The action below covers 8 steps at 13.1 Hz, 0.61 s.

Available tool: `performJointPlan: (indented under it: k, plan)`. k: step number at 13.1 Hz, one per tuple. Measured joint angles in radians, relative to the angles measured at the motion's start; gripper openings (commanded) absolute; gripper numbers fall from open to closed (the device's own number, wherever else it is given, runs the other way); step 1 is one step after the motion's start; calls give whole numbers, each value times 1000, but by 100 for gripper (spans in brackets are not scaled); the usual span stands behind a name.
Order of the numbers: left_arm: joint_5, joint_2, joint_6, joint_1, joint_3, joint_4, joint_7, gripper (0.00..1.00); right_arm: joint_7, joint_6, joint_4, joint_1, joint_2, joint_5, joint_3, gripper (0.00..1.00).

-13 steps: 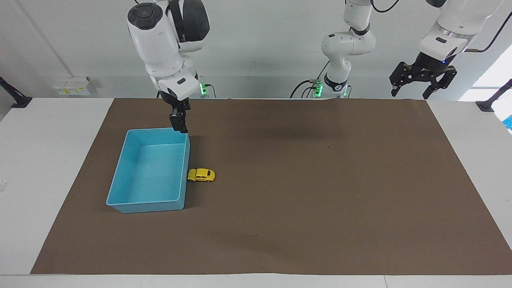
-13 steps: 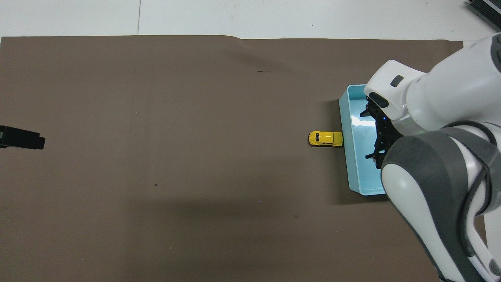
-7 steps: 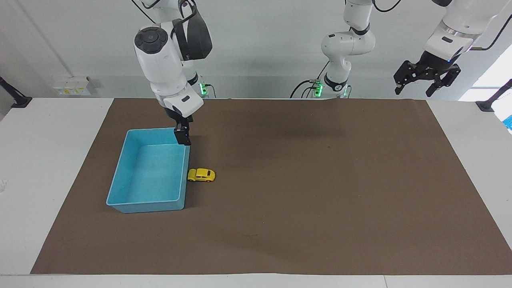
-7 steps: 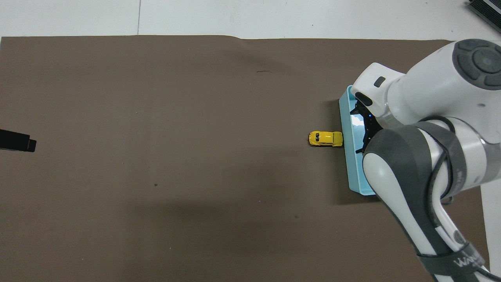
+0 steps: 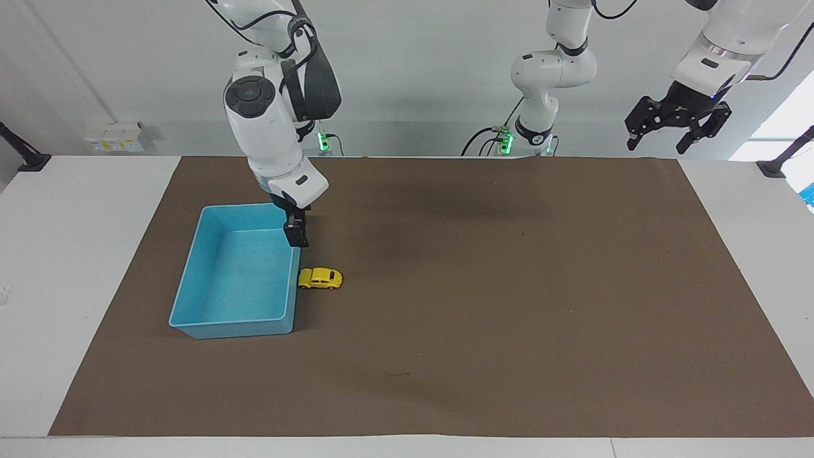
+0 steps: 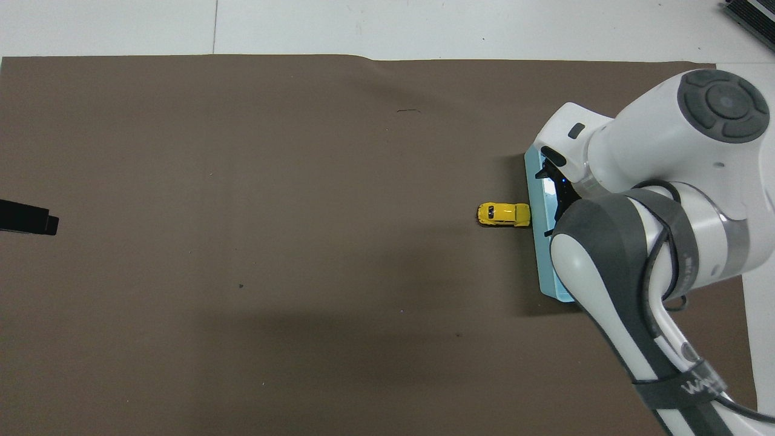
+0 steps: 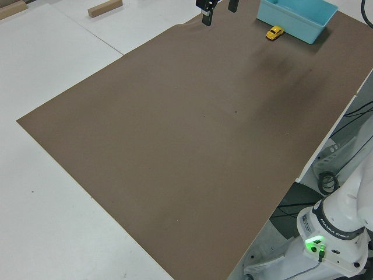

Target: Wind up and store yellow beetle car

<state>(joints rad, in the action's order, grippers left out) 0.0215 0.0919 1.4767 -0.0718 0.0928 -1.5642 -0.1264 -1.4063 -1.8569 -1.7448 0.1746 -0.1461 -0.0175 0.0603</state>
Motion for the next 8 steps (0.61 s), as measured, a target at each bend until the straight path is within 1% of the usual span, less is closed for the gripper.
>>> performJointPlan:
  k: [4, 6, 8]
  plan:
    - [0, 0, 9, 1, 8, 0, -1, 100, -4, -72, -44, -8, -26, 1, -1, 100]
    - [0, 0, 40, 1, 16, 0, -1, 100, -7, -107, -52, -9, -48, 1, -1, 100]
    - [0, 0, 42, 1, 17, 0, -1, 100, -8, -123, -56, -8, -59, 1, 0, 100]
